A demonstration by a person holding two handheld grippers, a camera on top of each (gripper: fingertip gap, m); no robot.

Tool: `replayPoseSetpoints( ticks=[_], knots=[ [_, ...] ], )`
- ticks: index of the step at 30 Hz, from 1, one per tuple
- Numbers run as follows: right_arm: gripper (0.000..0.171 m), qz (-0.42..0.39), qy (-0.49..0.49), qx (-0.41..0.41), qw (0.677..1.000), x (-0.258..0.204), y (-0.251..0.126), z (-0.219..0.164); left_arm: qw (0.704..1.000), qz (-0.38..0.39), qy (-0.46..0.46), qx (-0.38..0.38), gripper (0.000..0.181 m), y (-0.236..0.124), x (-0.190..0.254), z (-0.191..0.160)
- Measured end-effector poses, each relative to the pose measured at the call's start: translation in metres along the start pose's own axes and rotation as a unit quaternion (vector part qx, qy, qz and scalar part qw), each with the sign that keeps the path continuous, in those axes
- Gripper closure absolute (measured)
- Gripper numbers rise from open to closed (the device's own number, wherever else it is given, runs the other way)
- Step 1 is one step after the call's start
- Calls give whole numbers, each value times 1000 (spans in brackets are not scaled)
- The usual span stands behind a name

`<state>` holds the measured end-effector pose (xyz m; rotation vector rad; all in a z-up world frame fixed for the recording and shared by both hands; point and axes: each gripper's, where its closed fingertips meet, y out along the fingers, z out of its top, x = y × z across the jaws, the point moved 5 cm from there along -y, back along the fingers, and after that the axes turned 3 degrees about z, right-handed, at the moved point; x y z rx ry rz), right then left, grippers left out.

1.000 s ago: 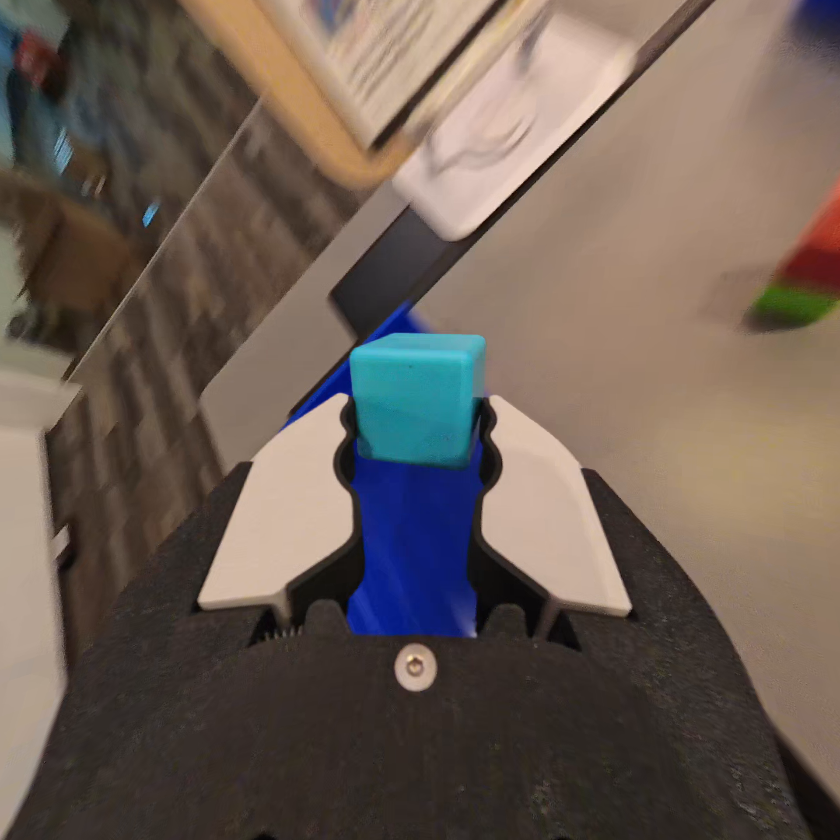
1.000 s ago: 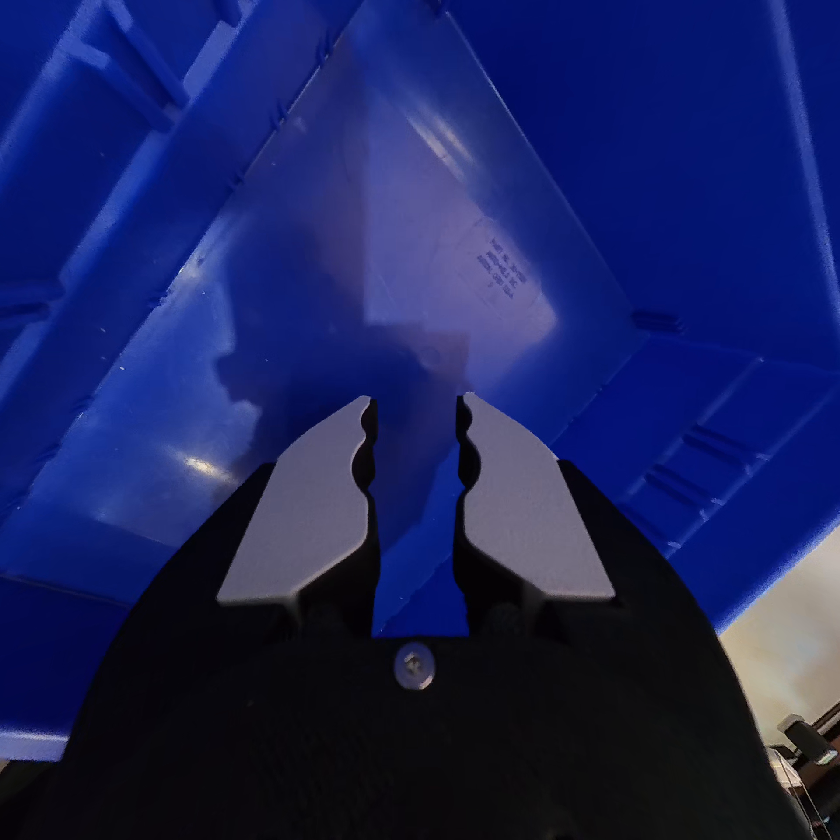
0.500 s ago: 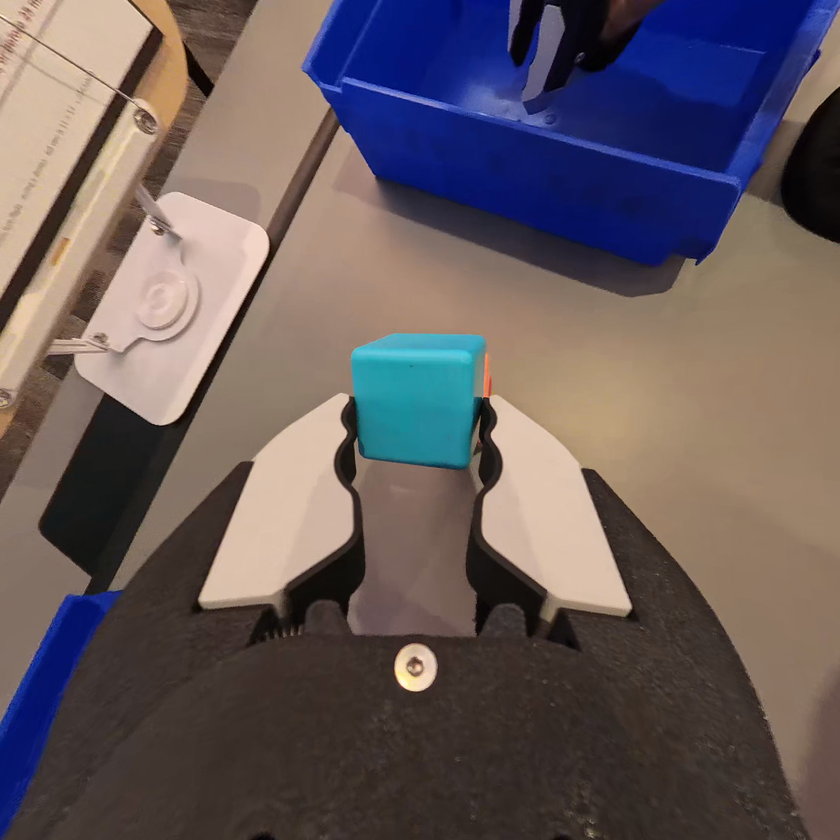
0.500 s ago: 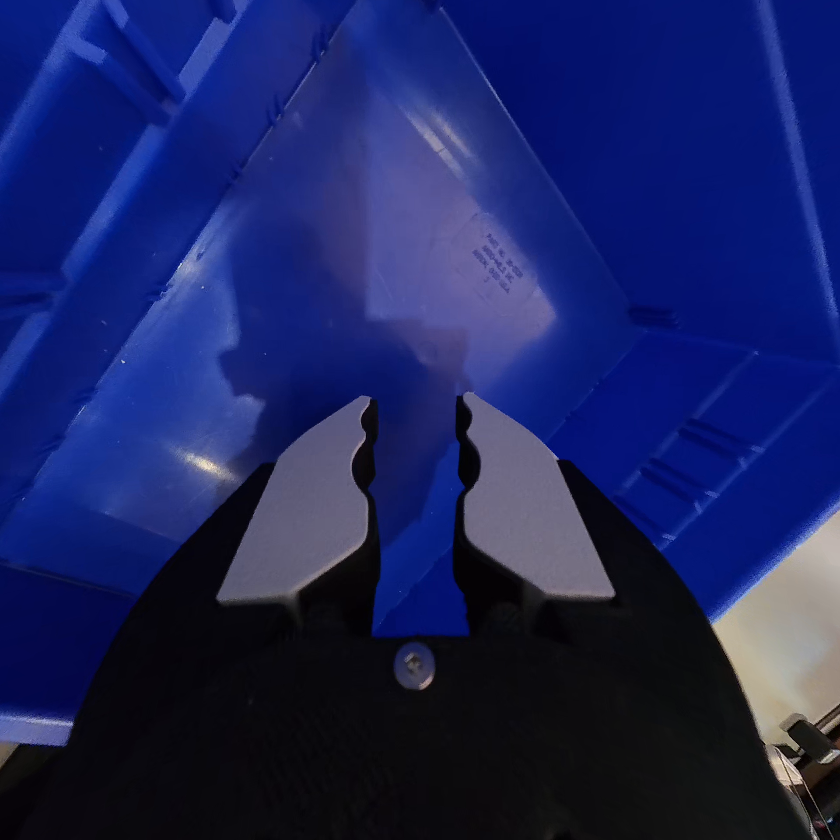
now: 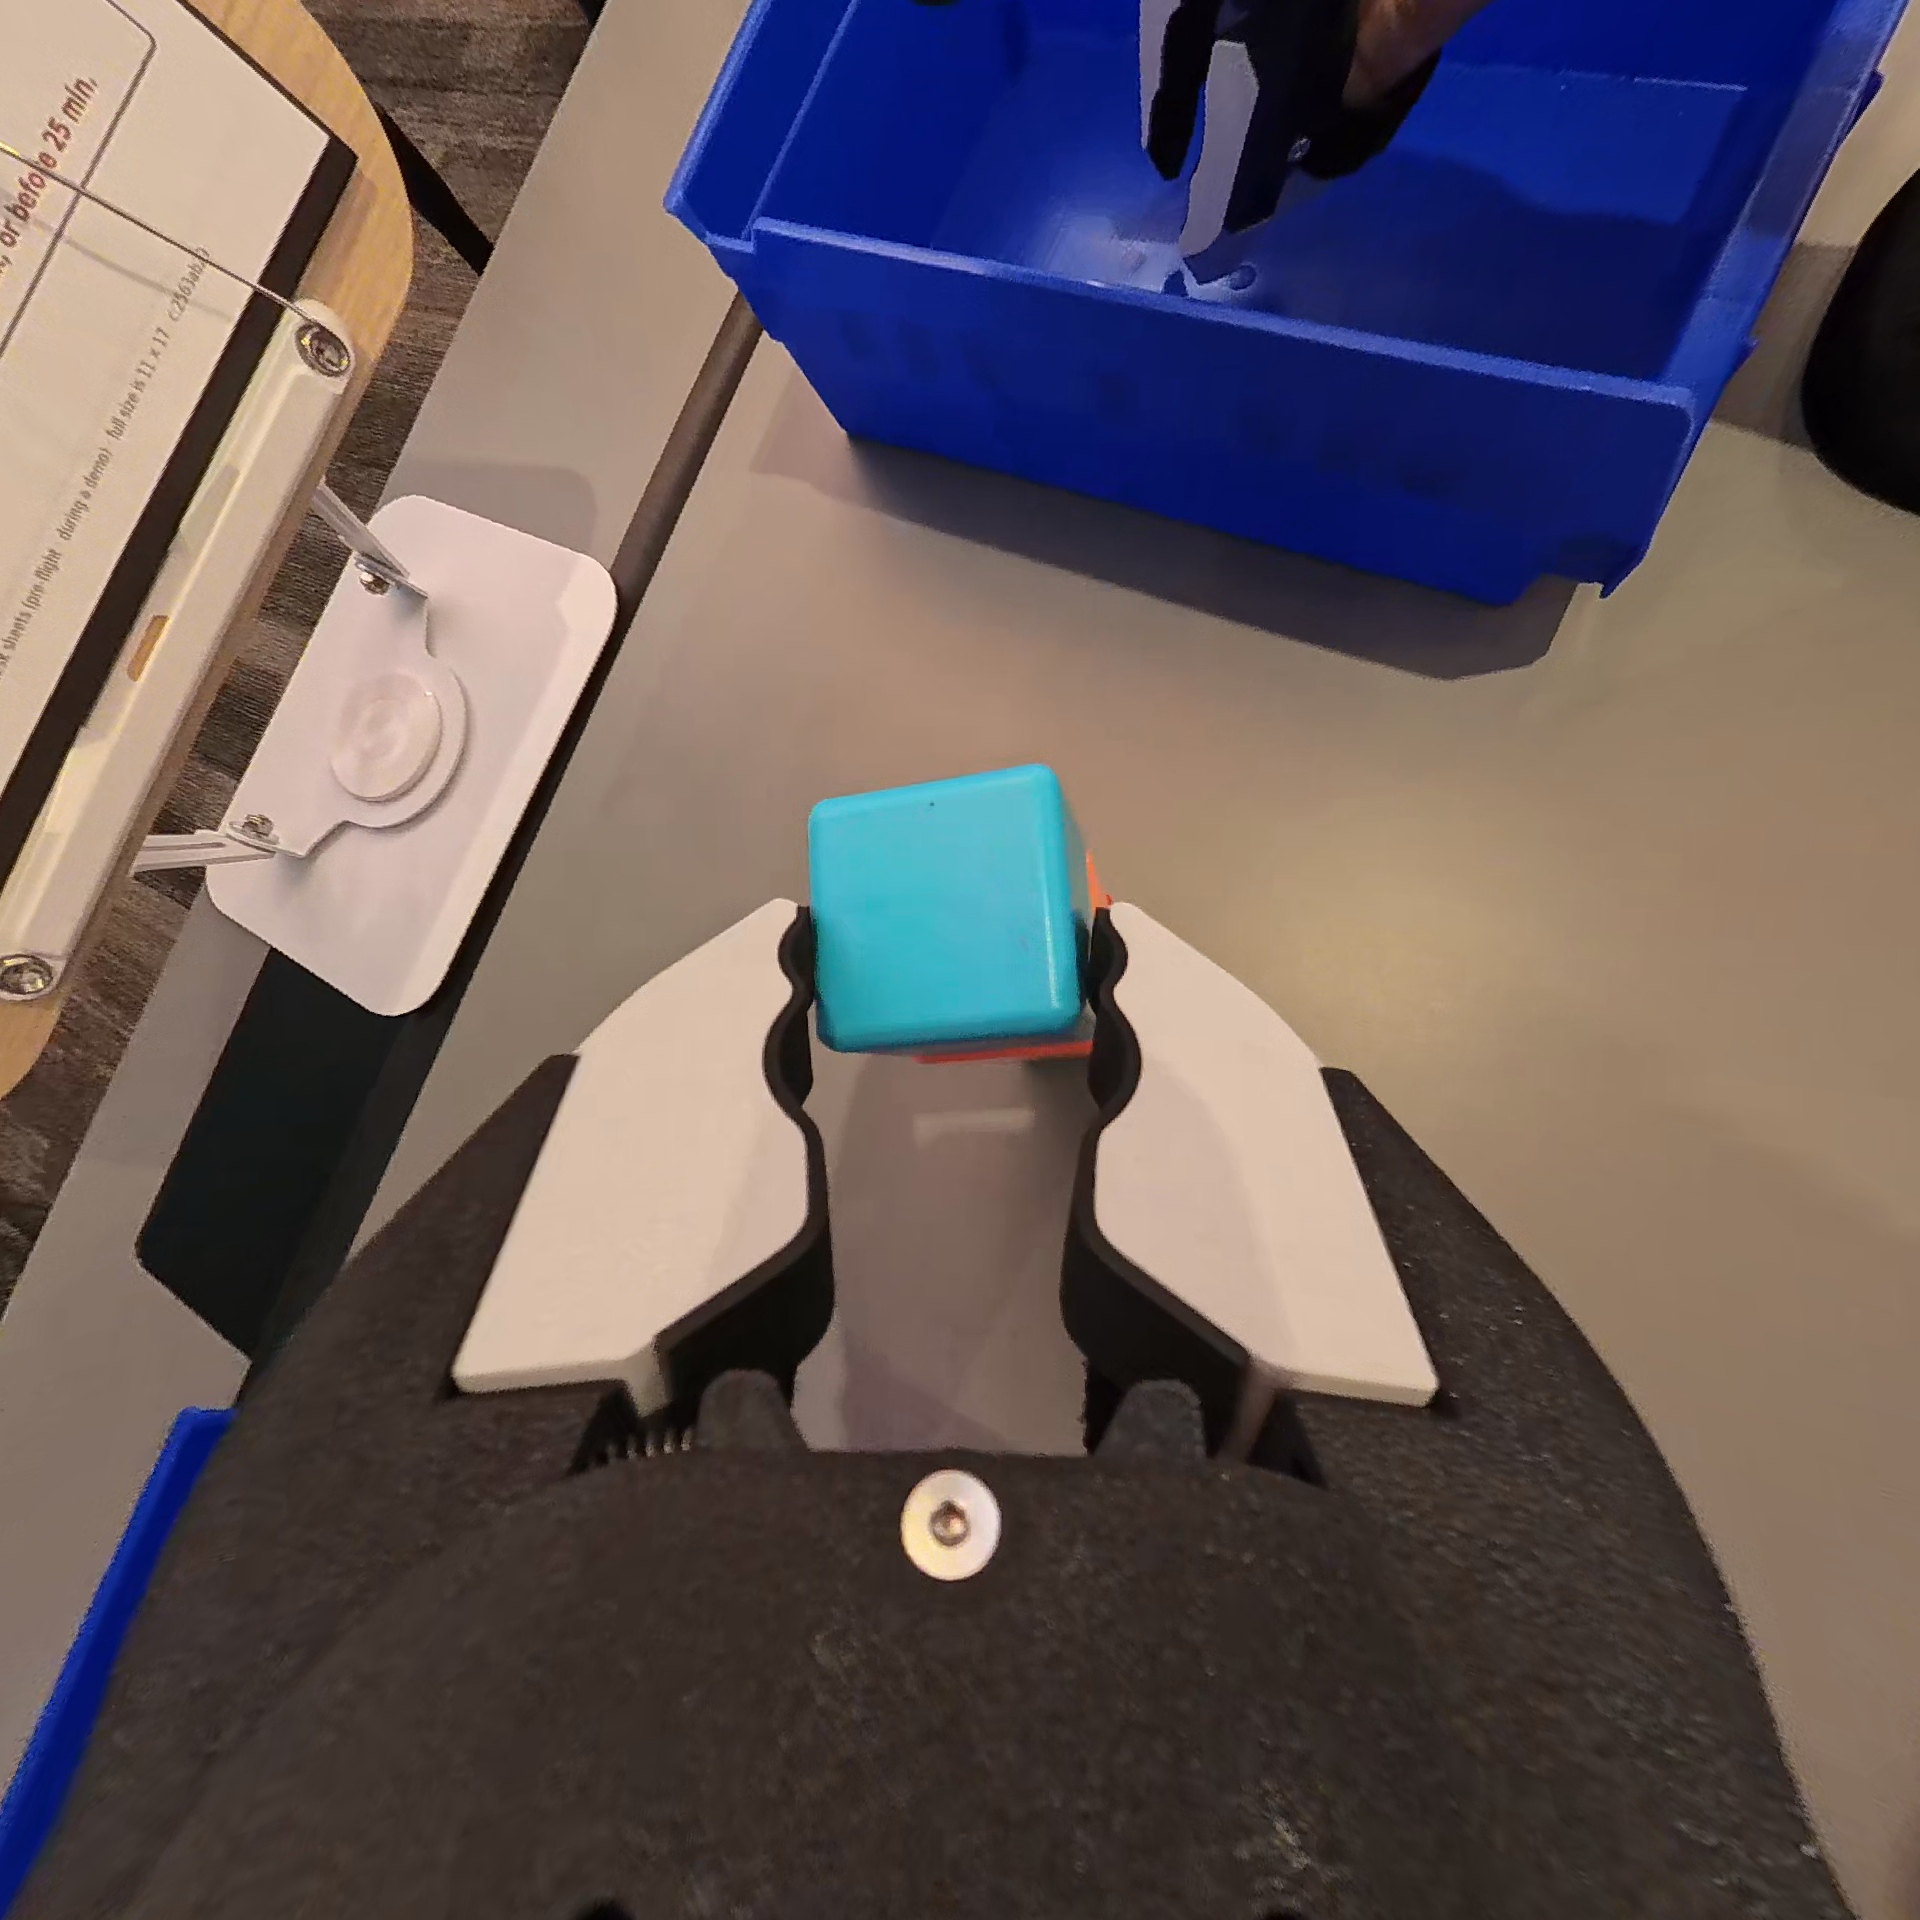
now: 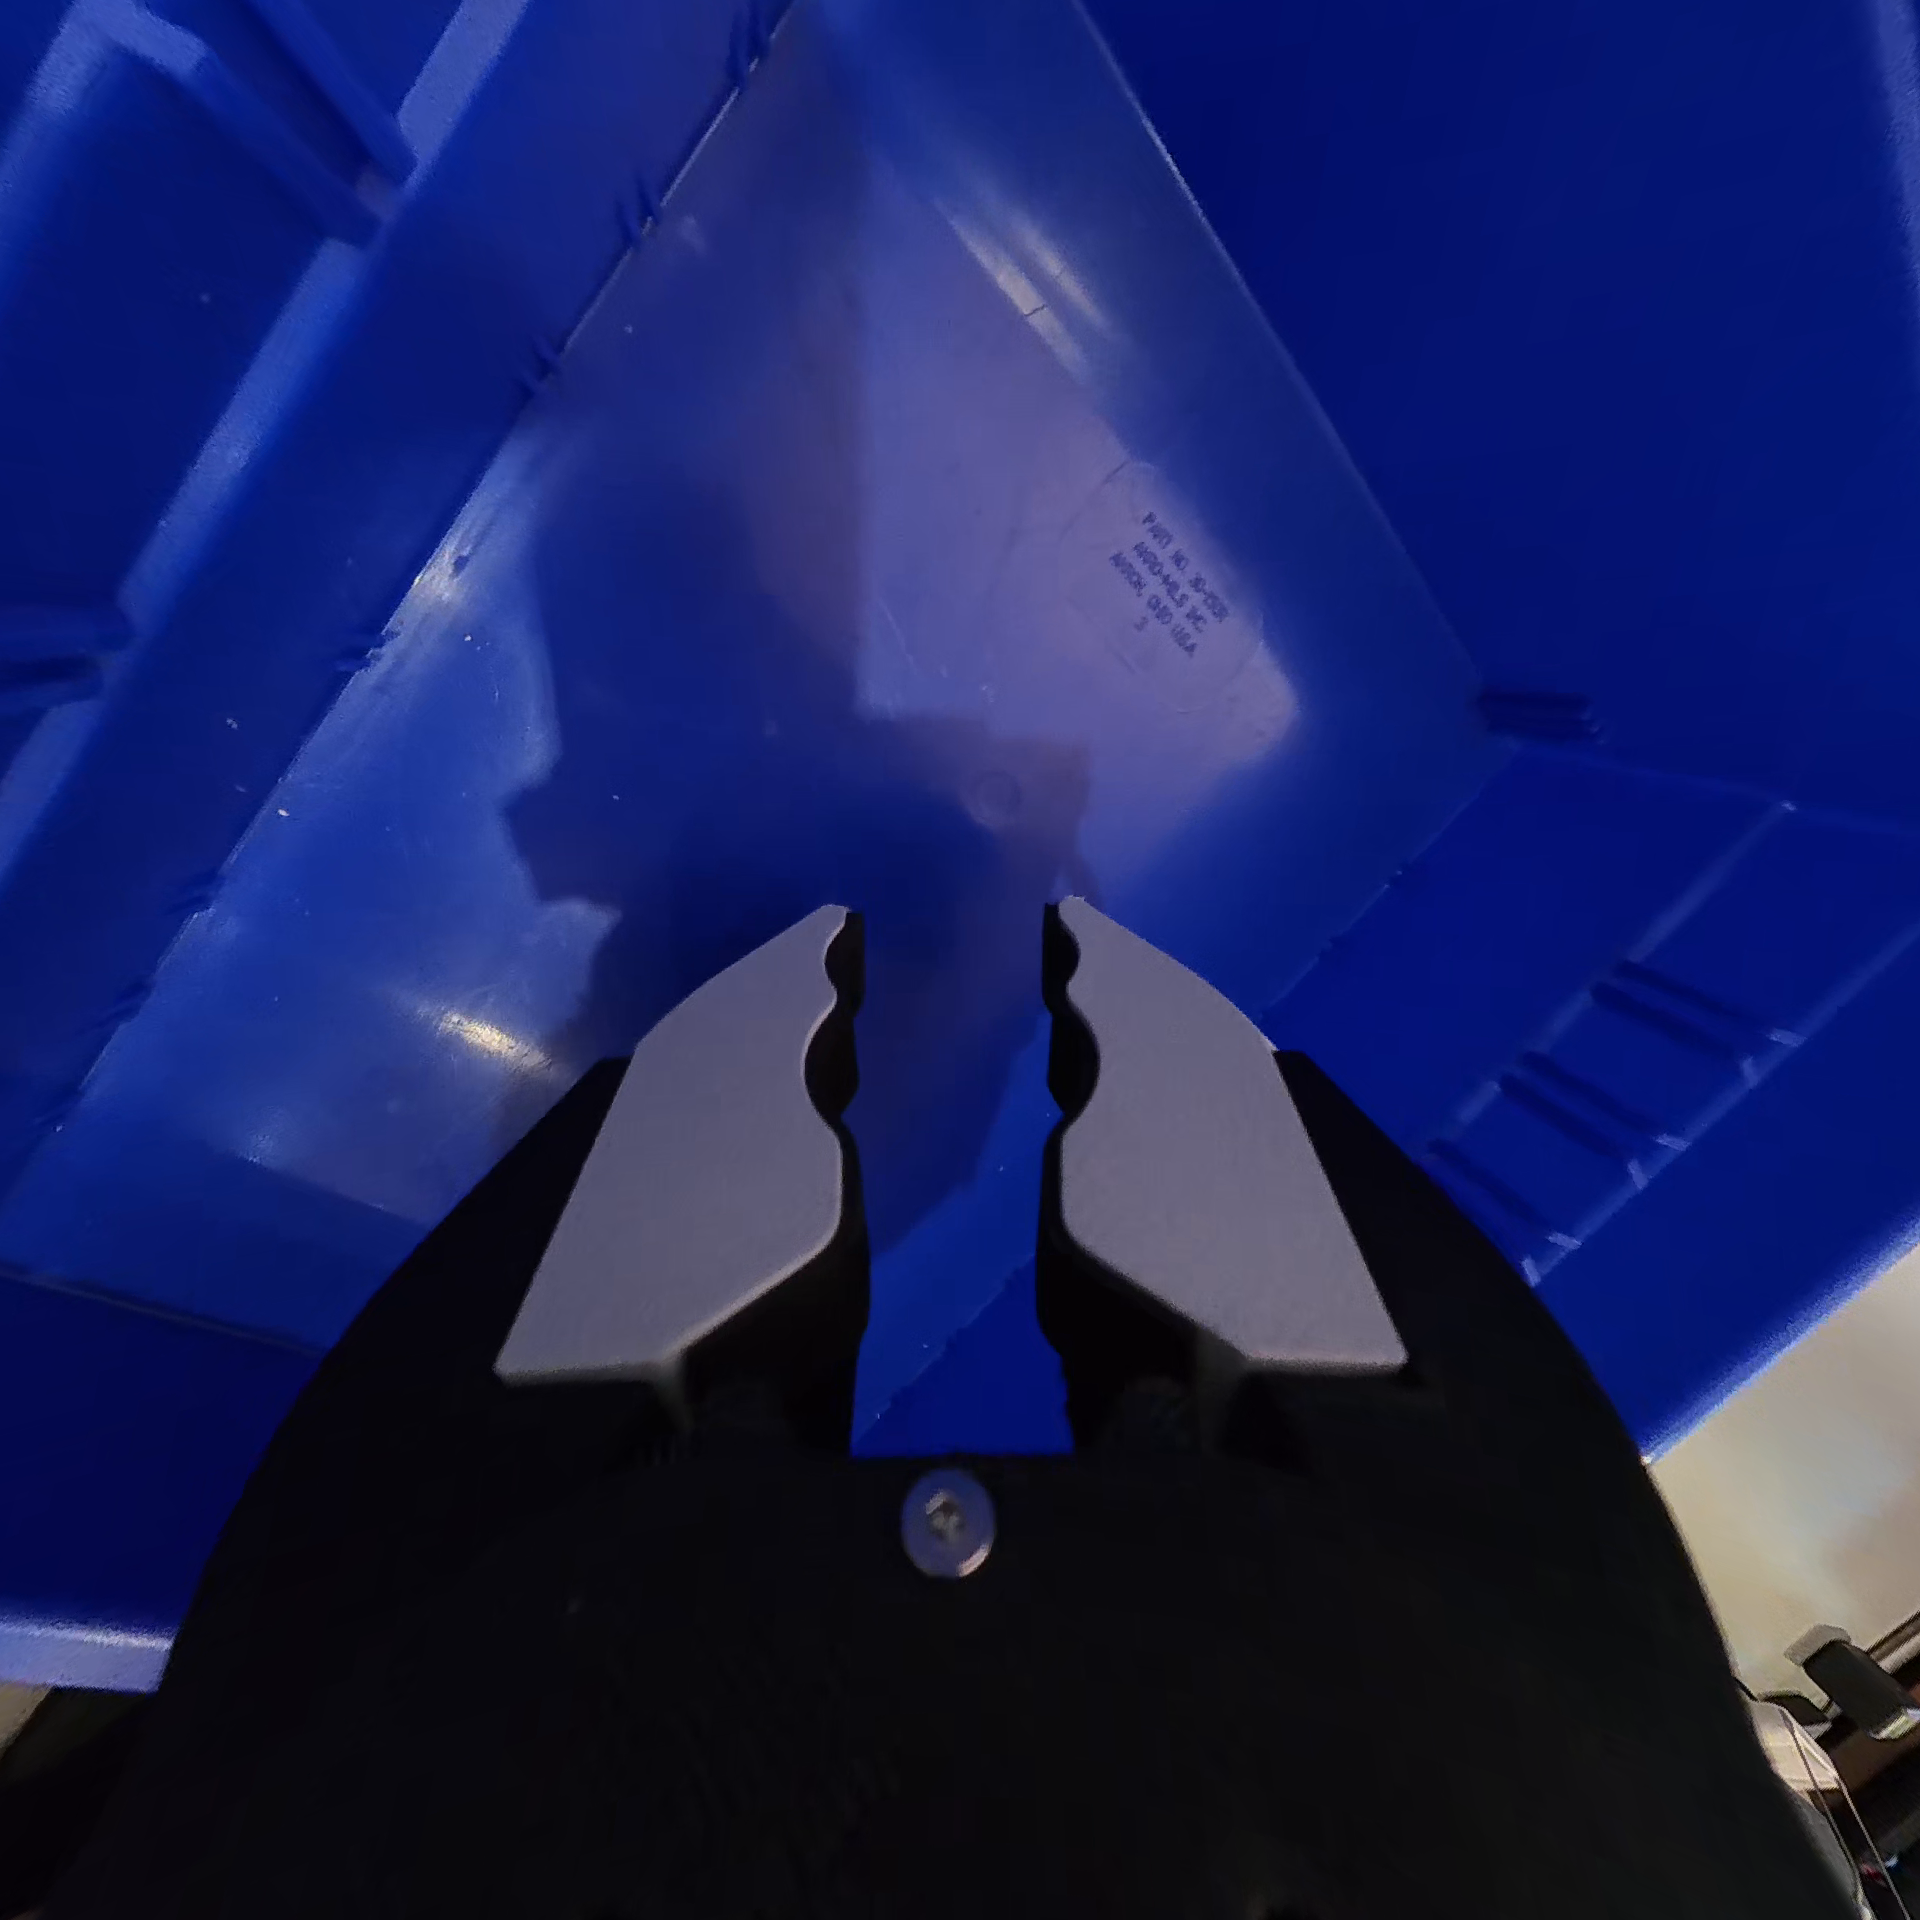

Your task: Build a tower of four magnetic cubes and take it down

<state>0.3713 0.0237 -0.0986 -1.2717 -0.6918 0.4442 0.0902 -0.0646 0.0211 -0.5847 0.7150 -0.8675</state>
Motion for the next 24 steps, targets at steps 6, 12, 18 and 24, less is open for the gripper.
replayPoseSetpoints(
  ticks=[6, 12, 18, 24],
  knots=[
    [136, 1, 0, 3, 1000, 1, -2, -1, 998, 29, -16, 45, 122, -23, -10, 5],
    [136, -1, 8, 25, 1000, 6, -13, -2, 969, 31, -94, 226, 103, -60, -30, 16],
    [136, -3, 28, 71, 997, 18, -33, -6, 933, -29, -154, 325, 90, -54, -27, 3],
    [136, -25, 34, 131, 990, 25, -62, -1, 936, 17, -124, 329, 88, -17, -16, -32]
  ],
)
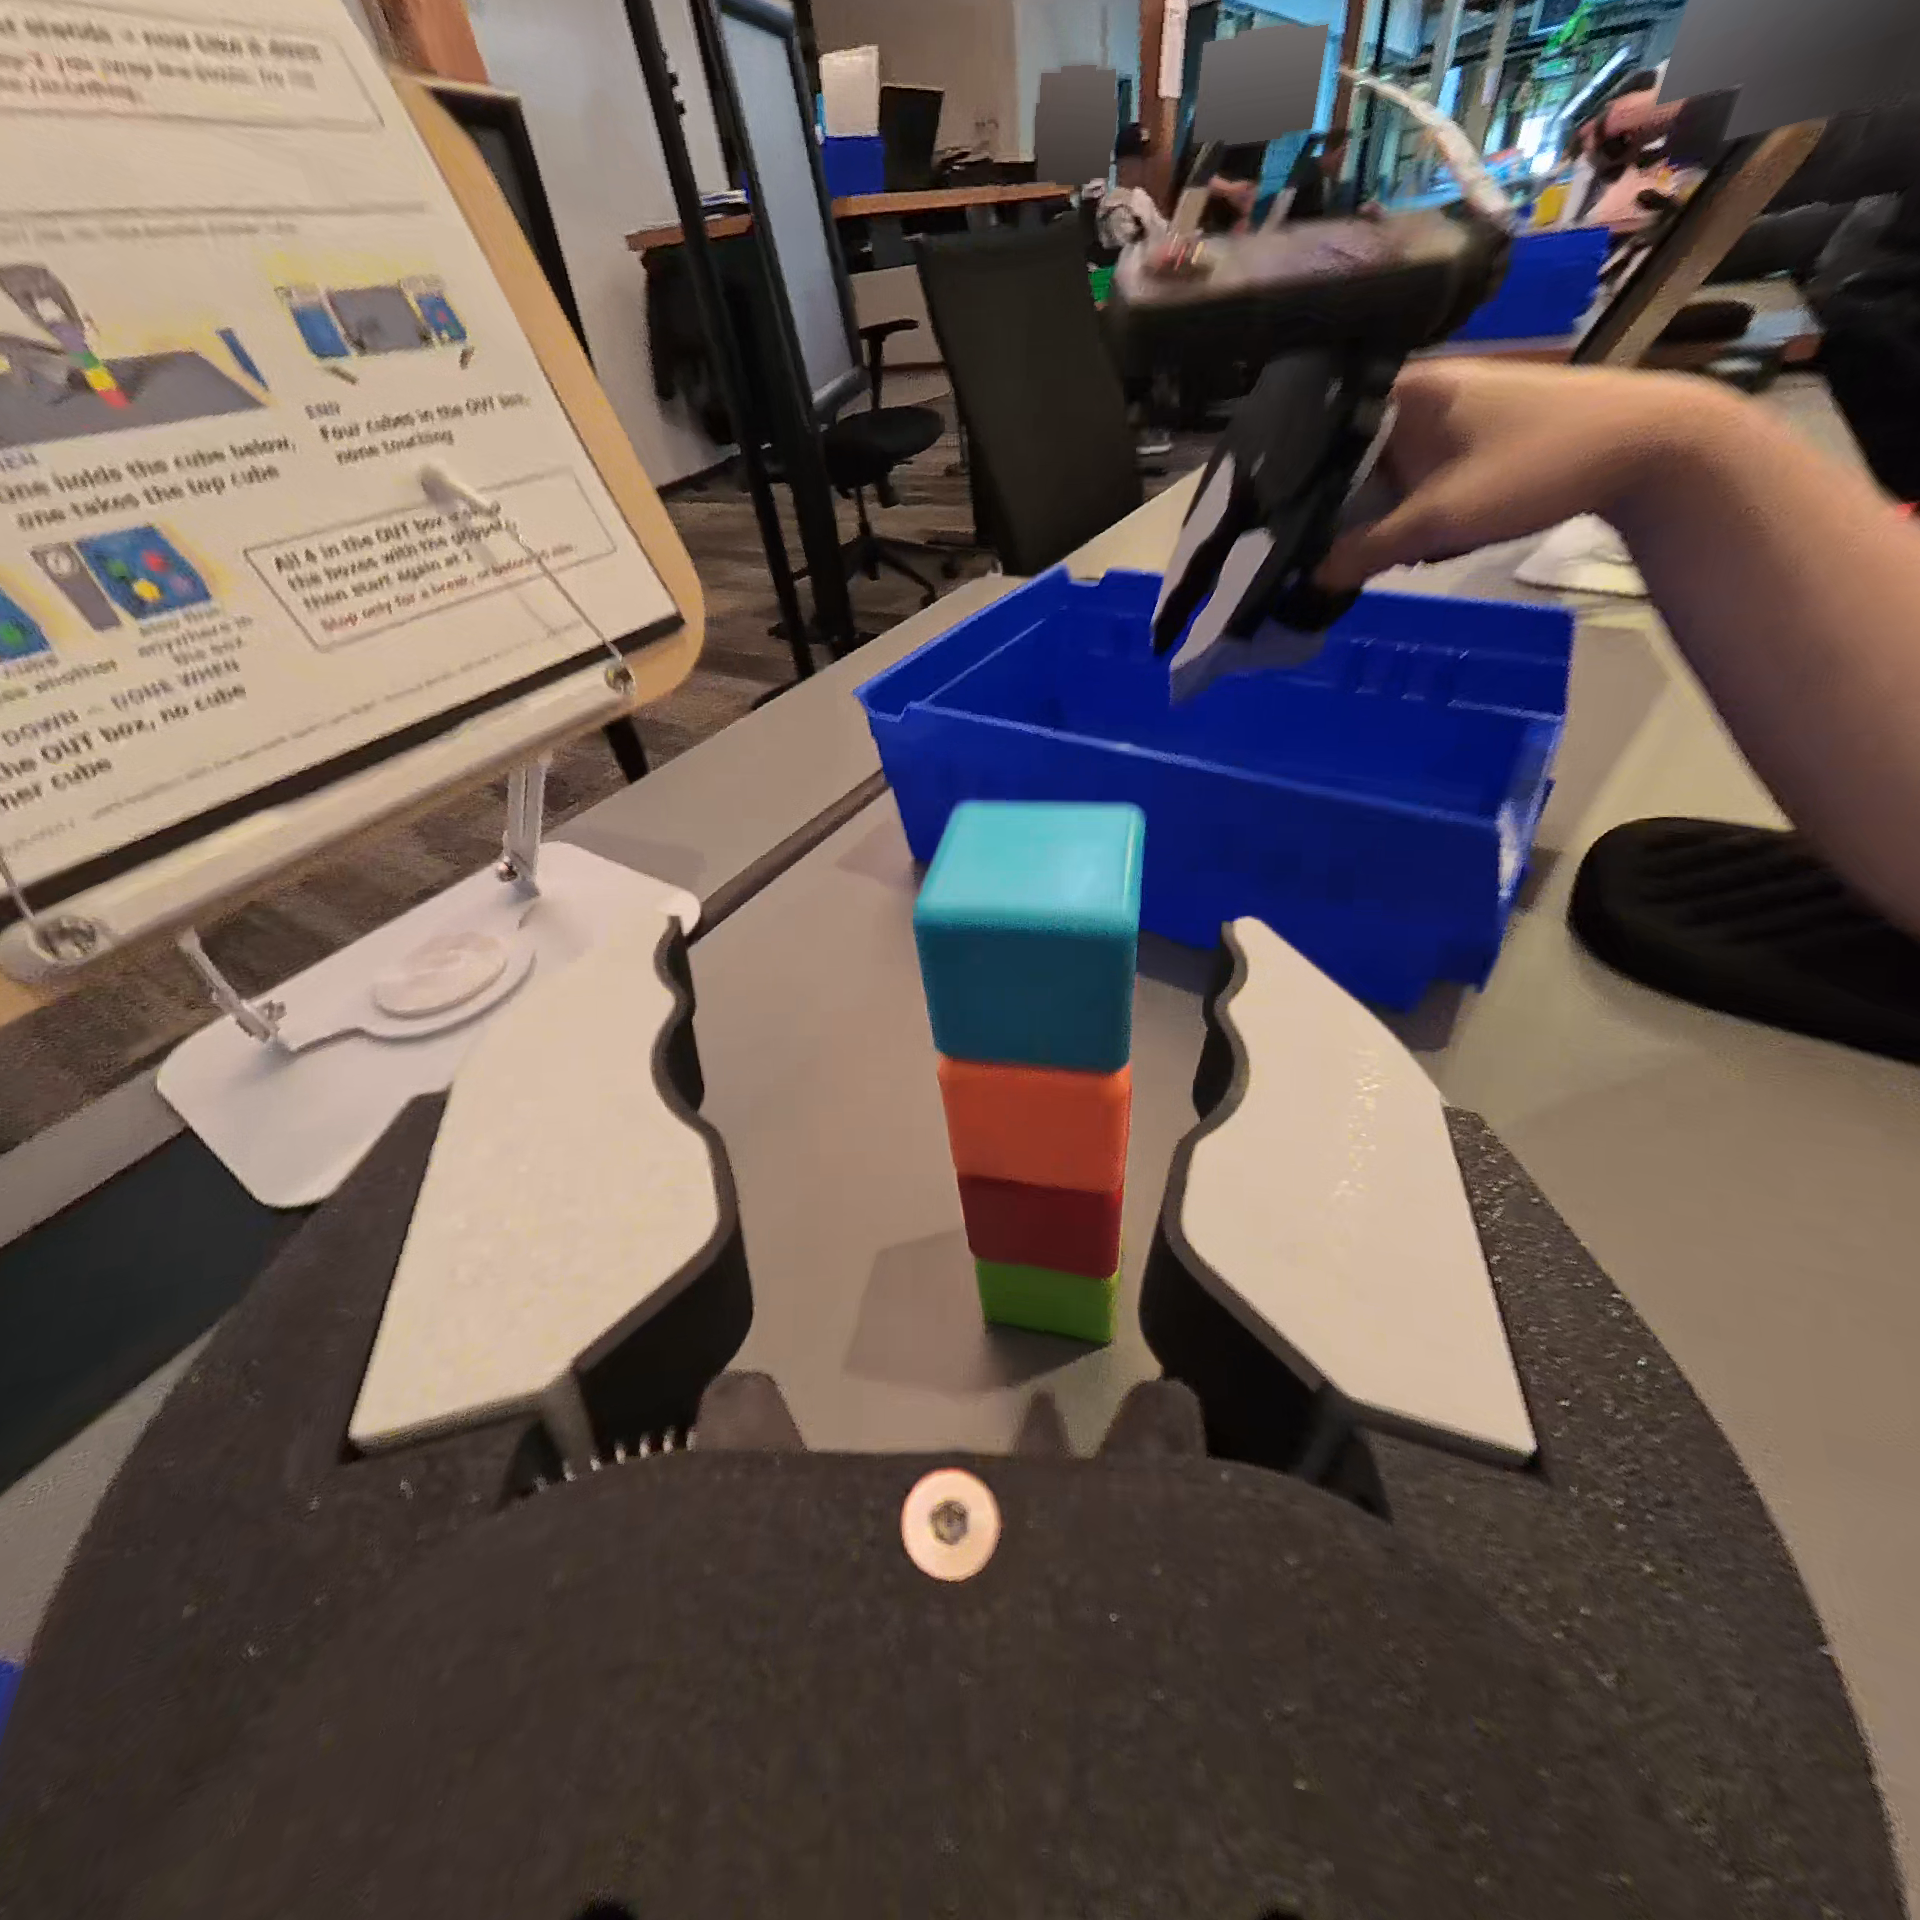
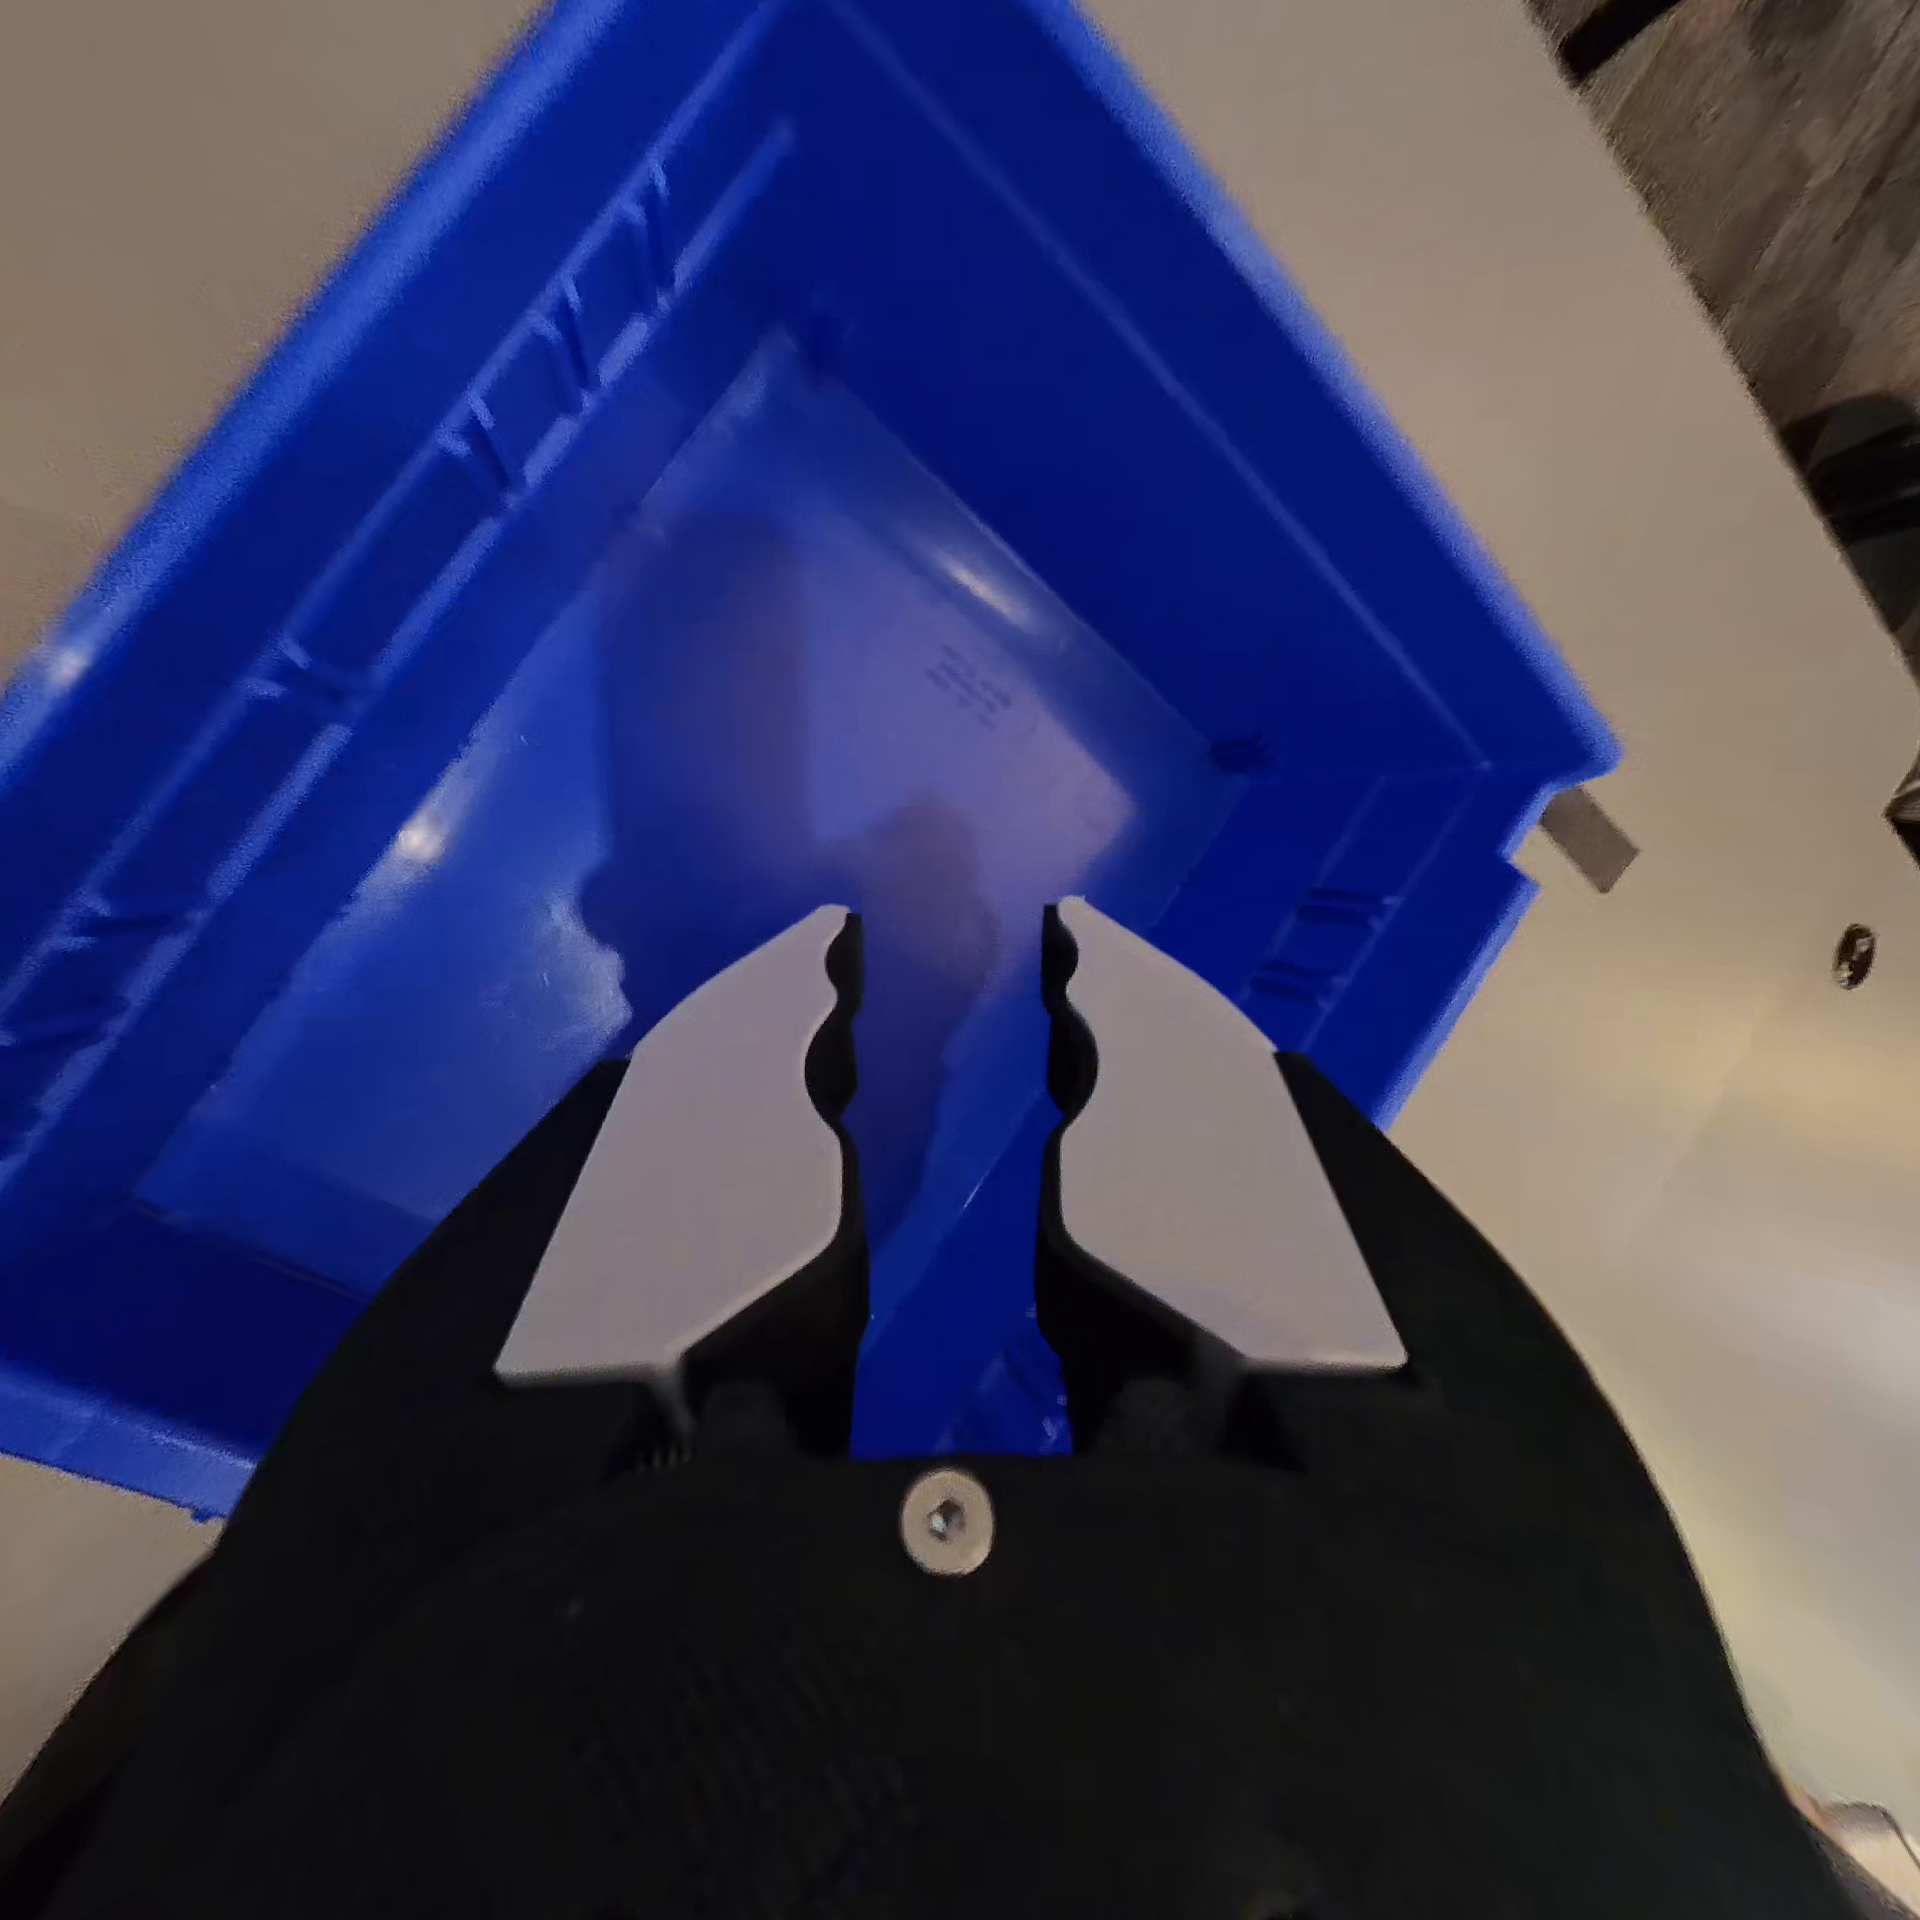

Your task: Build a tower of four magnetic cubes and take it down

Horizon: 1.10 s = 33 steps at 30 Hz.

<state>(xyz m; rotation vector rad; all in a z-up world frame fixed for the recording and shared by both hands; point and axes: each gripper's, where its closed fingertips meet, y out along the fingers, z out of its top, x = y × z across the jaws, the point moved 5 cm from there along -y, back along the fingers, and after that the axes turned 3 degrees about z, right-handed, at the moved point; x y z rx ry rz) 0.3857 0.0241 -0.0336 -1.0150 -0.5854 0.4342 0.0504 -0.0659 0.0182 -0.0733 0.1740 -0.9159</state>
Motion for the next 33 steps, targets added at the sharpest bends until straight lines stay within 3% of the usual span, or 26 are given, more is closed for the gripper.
replayPoseSetpoints(
  ticks=[10, 14, 16, 19, 24, 33],
  knots=[
    [137, 0, -57, 213, 975, -32, -71, 49, 995, -51, -37, -80, 96, 33, 16, -64],
    [124, 95, -127, 345, 925, -78, -104, 76, 996, -65, -44, -43, 107, 36, 17, -58],
    [116, 176, -159, 385, 892, -108, -112, 84, 994, -83, -57, -38, 128, 36, 20, -57],
    [104, 264, -198, 395, 858, -145, -110, 92, 991, -111, -69, -33, 131, 37, 22, -58],
    [96, 337, -253, 400, 814, -194, -97, 100, 987, -146, -62, -31, 131, 31, 31, -58],
    [101, 342, -262, 362, 827, -223, -62, 108, 985, -159, -59, -31, 131, 28, 41, -58]
  ],
)
